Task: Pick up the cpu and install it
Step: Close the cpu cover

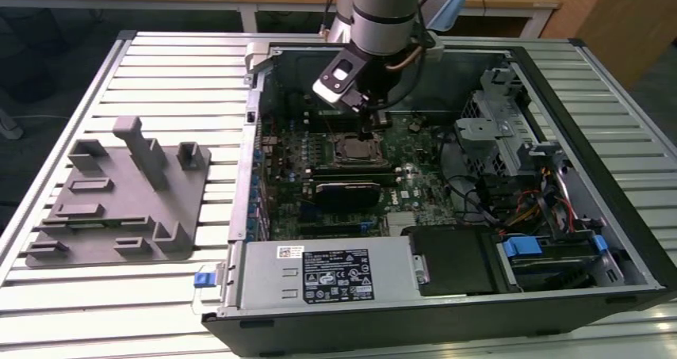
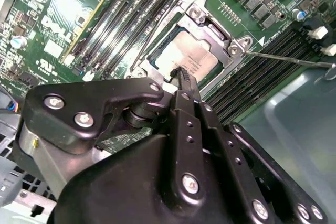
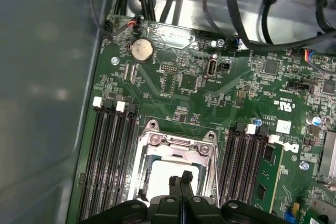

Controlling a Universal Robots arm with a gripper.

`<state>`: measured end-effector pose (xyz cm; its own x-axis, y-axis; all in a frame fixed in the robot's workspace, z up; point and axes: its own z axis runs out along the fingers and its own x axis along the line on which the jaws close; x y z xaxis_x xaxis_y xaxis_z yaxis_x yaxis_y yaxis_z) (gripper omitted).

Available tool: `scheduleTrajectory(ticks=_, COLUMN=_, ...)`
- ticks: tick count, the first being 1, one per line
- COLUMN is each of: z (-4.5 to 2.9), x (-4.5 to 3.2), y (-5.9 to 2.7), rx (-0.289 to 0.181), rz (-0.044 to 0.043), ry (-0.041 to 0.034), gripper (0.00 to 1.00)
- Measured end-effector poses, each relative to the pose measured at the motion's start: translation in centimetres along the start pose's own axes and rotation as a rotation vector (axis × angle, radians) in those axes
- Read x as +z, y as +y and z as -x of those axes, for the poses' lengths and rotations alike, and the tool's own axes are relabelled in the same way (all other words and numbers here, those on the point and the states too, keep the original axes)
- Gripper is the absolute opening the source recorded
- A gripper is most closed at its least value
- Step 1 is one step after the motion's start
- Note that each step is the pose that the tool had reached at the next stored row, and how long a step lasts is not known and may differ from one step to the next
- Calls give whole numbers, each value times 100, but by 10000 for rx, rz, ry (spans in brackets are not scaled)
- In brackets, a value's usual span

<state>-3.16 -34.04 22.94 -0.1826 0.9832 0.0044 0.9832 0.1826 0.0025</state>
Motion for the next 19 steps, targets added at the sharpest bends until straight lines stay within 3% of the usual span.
scheduleTrajectory(ticks=19, z=0, x=0, y=0, rx=-1599, rz=-8, ry=3, gripper=11)
